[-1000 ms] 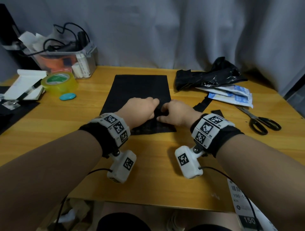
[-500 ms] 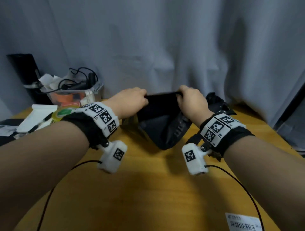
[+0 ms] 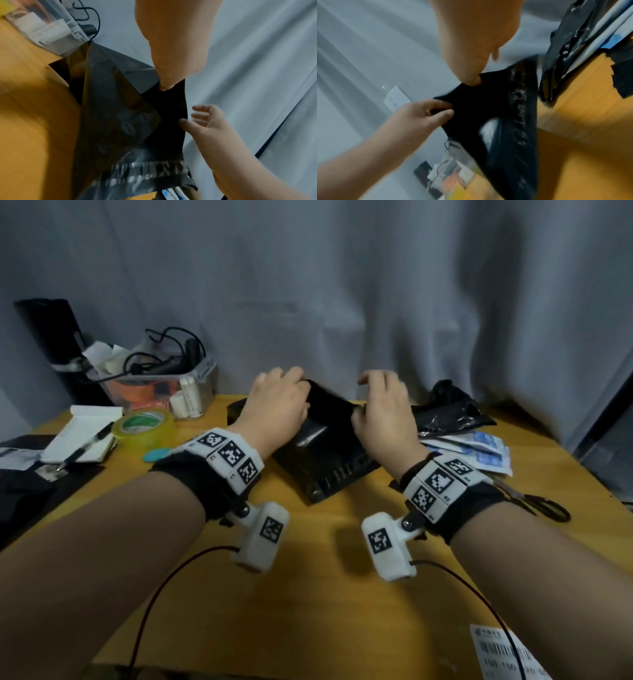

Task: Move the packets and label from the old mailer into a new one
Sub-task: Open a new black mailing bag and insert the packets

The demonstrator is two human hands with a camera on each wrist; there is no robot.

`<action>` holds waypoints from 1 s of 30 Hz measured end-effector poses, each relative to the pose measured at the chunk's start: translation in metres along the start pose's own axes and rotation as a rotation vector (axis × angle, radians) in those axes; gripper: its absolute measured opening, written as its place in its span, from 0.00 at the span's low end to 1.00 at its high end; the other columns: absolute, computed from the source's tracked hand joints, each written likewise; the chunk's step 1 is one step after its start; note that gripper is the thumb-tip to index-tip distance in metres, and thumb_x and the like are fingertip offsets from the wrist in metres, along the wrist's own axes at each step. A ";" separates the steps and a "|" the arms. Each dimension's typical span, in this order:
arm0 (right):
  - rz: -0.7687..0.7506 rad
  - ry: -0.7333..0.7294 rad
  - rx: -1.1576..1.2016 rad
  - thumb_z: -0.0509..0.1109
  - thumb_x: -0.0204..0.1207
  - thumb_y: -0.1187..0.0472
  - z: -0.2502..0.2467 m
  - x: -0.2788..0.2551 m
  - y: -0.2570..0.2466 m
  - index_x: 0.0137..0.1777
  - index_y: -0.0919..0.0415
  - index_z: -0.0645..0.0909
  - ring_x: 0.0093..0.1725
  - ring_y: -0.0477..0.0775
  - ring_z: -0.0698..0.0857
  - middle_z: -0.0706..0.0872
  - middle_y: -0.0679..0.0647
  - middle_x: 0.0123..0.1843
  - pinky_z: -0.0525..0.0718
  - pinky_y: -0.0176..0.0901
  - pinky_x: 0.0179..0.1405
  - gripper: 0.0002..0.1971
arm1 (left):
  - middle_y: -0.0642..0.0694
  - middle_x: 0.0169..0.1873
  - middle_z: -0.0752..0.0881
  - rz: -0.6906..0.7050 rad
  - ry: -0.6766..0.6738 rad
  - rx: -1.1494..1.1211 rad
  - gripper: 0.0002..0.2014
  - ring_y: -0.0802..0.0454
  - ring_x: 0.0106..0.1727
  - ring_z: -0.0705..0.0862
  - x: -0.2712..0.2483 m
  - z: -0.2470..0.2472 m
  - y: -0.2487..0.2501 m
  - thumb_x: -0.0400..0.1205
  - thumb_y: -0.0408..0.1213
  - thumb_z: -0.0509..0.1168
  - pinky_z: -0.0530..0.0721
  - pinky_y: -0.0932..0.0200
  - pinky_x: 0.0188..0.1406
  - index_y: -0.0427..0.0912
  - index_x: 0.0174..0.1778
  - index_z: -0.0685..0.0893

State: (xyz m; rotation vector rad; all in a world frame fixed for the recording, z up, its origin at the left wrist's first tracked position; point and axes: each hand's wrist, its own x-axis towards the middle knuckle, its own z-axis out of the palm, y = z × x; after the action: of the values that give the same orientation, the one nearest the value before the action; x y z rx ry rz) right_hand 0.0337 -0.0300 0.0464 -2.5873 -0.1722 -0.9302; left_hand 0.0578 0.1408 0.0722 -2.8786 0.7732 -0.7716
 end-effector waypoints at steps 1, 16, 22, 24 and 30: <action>-0.123 0.037 -0.018 0.67 0.67 0.67 0.000 -0.004 -0.007 0.53 0.64 0.77 0.52 0.65 0.79 0.79 0.63 0.53 0.78 0.55 0.50 0.14 | 0.40 0.54 0.76 -0.008 -0.027 -0.063 0.10 0.37 0.54 0.78 0.003 0.000 -0.001 0.82 0.35 0.60 0.76 0.43 0.49 0.36 0.56 0.81; 0.032 -1.151 -0.420 0.57 0.84 0.54 0.032 -0.005 -0.027 0.84 0.53 0.47 0.80 0.66 0.61 0.57 0.64 0.83 0.63 0.59 0.78 0.32 | 0.42 0.79 0.61 0.132 -0.228 -0.296 0.30 0.39 0.73 0.72 0.018 -0.012 -0.025 0.79 0.22 0.55 0.69 0.55 0.72 0.37 0.80 0.62; -0.104 -0.714 -0.348 0.62 0.79 0.57 0.026 0.008 -0.026 0.84 0.50 0.39 0.82 0.63 0.55 0.51 0.59 0.85 0.52 0.57 0.81 0.41 | 0.42 0.83 0.55 0.195 0.221 0.022 0.25 0.37 0.46 0.80 0.019 -0.026 -0.010 0.80 0.24 0.59 0.81 0.43 0.44 0.36 0.76 0.67; -0.040 -0.939 -0.389 0.48 0.84 0.47 0.033 -0.001 -0.019 0.84 0.49 0.48 0.82 0.62 0.60 0.59 0.59 0.84 0.54 0.58 0.80 0.29 | 0.47 0.84 0.44 0.143 -0.008 0.108 0.29 0.37 0.51 0.79 0.011 -0.013 -0.004 0.83 0.26 0.54 0.76 0.47 0.39 0.40 0.81 0.58; -0.221 -0.655 -0.240 0.49 0.85 0.47 0.044 -0.028 0.003 0.76 0.57 0.69 0.67 0.64 0.78 0.79 0.59 0.69 0.78 0.54 0.64 0.24 | 0.51 0.83 0.38 0.095 -0.210 0.094 0.29 0.36 0.57 0.79 -0.010 0.024 0.000 0.85 0.28 0.48 0.79 0.46 0.42 0.43 0.83 0.50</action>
State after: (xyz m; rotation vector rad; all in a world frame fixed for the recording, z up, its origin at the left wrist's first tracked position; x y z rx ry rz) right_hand 0.0392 -0.0152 -0.0034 -3.0568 -0.5583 -0.1308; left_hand 0.0617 0.1442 0.0471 -2.7585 0.8167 -0.4721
